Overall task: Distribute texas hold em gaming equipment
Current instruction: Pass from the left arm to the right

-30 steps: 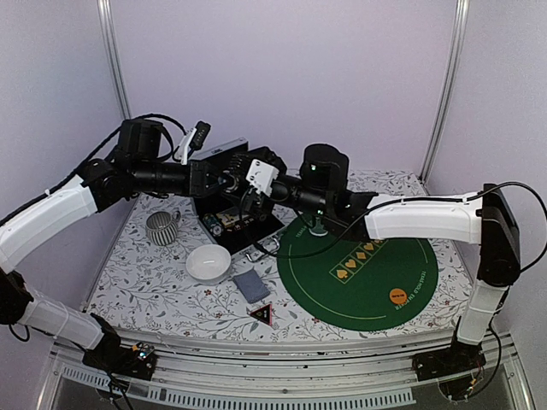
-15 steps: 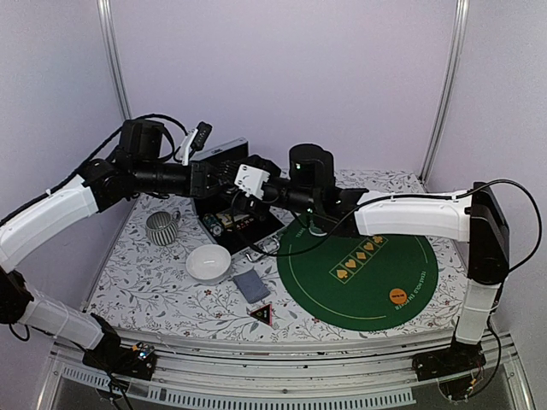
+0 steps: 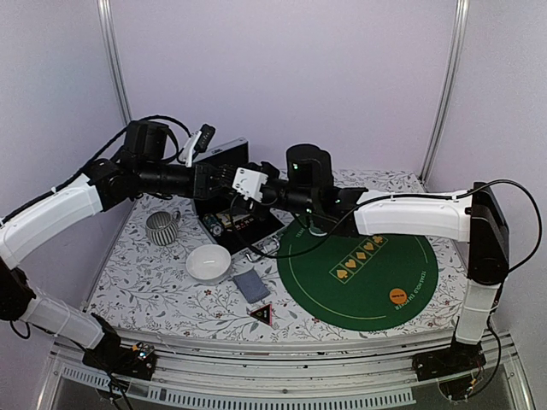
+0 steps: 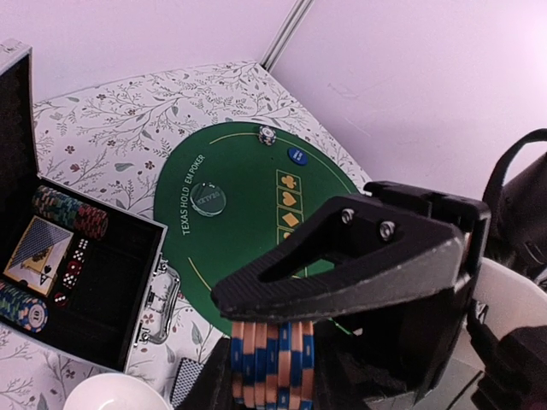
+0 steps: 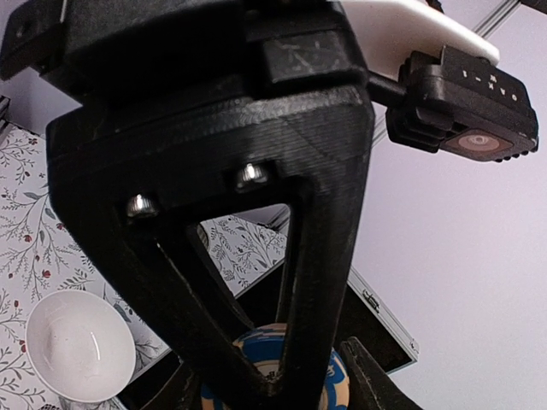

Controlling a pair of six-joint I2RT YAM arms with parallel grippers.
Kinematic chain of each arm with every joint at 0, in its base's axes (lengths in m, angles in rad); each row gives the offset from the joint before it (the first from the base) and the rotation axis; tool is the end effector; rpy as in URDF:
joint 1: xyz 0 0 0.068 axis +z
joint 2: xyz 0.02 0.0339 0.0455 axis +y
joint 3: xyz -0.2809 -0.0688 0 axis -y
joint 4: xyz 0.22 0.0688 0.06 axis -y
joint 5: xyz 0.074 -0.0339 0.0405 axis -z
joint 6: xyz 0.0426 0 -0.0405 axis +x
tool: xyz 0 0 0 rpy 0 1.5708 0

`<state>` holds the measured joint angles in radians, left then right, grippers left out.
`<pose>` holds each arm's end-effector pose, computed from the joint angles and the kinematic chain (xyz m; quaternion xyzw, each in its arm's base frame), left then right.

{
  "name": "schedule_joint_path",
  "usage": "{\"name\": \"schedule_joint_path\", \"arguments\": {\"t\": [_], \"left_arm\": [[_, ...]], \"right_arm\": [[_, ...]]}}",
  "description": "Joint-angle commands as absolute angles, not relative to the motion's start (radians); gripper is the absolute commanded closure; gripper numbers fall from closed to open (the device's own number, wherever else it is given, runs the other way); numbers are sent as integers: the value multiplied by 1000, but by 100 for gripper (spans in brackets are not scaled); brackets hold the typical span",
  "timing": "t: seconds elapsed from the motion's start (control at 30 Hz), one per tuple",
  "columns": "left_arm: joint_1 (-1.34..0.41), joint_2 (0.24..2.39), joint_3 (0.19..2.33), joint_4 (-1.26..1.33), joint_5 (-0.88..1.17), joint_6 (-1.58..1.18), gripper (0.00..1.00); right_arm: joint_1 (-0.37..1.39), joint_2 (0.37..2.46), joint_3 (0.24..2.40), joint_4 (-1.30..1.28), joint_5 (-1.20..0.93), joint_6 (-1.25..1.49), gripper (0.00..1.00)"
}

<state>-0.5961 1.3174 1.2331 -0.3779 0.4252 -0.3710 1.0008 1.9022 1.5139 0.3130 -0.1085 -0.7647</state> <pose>0.2176 -0.1688 0.3764 0.2037 0.8134 -0.3980 0.3721 0.2410 0.3845 0.3426 -0.5890 0.4365 0.1194 0.6696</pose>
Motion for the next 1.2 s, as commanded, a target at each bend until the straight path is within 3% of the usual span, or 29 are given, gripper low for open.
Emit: {"name": "schedule_joint_path", "arguments": {"t": [0.0, 0.17, 0.2, 0.37, 0.5, 0.8, 0.9, 1.17], "left_arm": [[-614, 1325, 1252, -362, 435, -351, 100], [-614, 1332, 1247, -364, 440, -345, 100], [-614, 1334, 1248, -364, 442, -345, 100], [-614, 1329, 1235, -328, 474, -363, 100], [-614, 1328, 1227, -307, 489, -371, 88], [-612, 1324, 1216, -301, 484, -375, 76], [-611, 1317, 1211, -294, 480, -370, 66], [-604, 1319, 1204, -282, 487, -370, 59]], "right_arm": [[999, 1916, 1548, 319, -103, -761, 60], [999, 1916, 1552, 320, -78, -759, 93], [999, 1915, 1552, 321, -75, -757, 95], [998, 1914, 1552, 321, -59, -756, 97], [998, 1915, 1550, 321, -61, -758, 98], [991, 1906, 1539, 312, -71, -754, 99], [985, 1901, 1533, 308, -81, -742, 99], [981, 1895, 1526, 300, -90, -738, 99]]}}
